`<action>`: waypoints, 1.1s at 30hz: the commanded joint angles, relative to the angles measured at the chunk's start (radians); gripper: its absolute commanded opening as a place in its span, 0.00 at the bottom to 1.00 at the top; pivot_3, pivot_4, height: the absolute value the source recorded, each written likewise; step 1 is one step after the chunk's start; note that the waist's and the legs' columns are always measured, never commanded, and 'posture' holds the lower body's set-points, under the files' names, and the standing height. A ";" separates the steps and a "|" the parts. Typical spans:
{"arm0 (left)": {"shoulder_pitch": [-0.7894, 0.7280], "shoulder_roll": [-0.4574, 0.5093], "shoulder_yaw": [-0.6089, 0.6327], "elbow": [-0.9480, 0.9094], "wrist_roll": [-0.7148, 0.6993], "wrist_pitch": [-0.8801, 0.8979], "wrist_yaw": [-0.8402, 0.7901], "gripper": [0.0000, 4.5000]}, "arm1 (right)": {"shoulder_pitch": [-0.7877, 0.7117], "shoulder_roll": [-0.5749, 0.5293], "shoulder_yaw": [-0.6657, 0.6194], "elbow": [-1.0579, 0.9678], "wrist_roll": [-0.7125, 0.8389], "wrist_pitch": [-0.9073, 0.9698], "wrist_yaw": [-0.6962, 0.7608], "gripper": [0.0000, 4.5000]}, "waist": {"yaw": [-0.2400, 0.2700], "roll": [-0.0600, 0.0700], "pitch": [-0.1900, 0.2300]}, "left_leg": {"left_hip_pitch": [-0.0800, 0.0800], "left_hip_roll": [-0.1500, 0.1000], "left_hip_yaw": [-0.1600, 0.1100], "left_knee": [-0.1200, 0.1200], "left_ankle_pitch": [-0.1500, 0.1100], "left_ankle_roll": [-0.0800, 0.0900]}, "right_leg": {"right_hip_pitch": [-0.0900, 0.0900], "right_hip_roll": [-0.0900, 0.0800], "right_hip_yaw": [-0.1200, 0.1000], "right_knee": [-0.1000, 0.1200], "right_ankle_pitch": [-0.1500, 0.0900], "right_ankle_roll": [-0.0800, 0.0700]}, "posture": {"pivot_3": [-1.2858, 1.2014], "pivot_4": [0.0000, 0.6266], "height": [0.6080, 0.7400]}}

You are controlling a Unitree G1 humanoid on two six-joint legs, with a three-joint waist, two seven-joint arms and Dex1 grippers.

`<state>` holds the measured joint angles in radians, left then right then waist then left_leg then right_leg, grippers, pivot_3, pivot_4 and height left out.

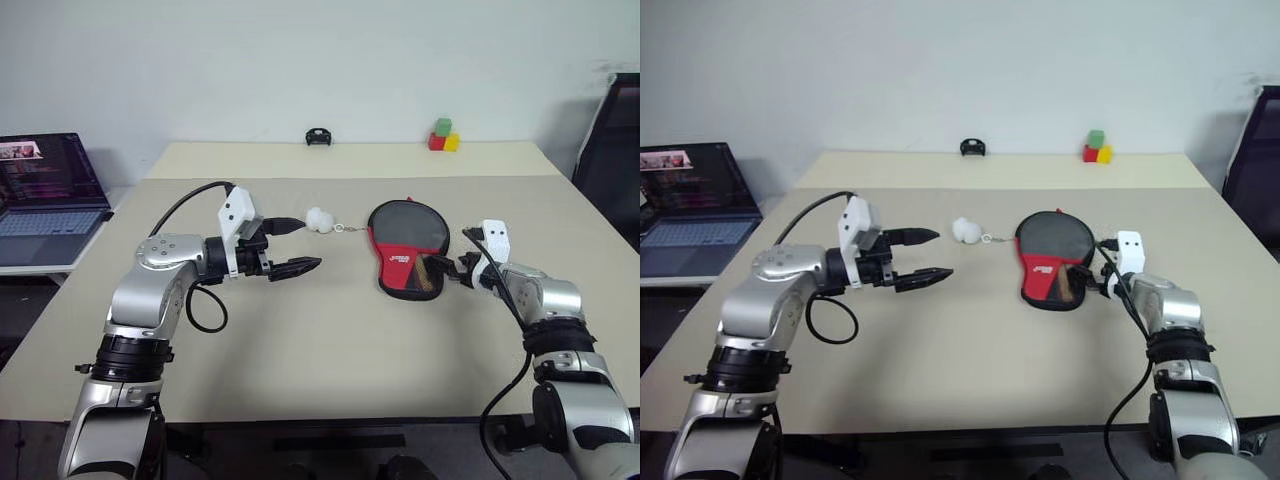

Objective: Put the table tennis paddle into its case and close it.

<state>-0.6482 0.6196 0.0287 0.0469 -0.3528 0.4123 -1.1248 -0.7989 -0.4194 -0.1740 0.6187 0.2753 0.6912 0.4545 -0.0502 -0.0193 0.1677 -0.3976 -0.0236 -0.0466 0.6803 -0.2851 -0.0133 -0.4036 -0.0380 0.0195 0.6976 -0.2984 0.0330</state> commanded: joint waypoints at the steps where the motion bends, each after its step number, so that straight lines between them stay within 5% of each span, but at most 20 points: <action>1: -0.018 0.015 0.008 -0.018 -0.013 -0.015 0.001 0.96 | -0.027 0.018 0.014 0.064 -0.009 -0.015 0.019 1.00 | -0.006 0.000 0.000 | 0.000 0.000 0.000 0.000 0.000 0.000 | 0.000 0.000 0.000 0.000 0.000 0.000 | 0.52 0.24 1.00; 25: -0.012 0.015 0.003 -0.014 -0.011 -0.022 0.004 0.96 | -0.084 0.075 0.069 0.132 -0.074 -0.075 0.078 1.00 | -0.024 0.000 0.000 | 0.001 0.001 0.000 -0.001 0.001 0.000 | 0.000 0.001 0.000 0.000 0.002 -0.002 | 0.52 0.24 1.00; 28: -0.011 0.015 0.003 -0.016 -0.012 -0.019 0.005 0.96 | -0.089 0.080 0.057 0.143 -0.071 -0.067 0.068 0.87 | -0.025 0.000 0.000 | 0.001 0.001 0.000 -0.001 0.001 0.000 | 0.000 0.001 0.000 0.001 0.002 -0.002 | 0.52 0.24 1.00; 33: -0.010 0.015 0.003 -0.020 -0.014 -0.015 0.007 0.96 | -0.093 0.086 0.043 0.148 -0.064 -0.058 0.067 0.50 | -0.025 0.000 0.000 | 0.001 0.001 0.000 -0.001 0.001 0.000 | 0.000 0.001 0.000 0.000 0.002 -0.002 | 0.52 0.24 1.00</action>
<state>-0.6471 0.6266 0.0261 0.0468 -0.3531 0.4073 -1.1223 -0.8843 -0.3435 -0.1353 0.7521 0.2109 0.6172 0.5231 -0.0756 -0.0194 0.1676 -0.3967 -0.0224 -0.0467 0.6795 -0.2842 -0.0135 -0.4039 -0.0374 0.0199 0.6981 -0.2967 0.0310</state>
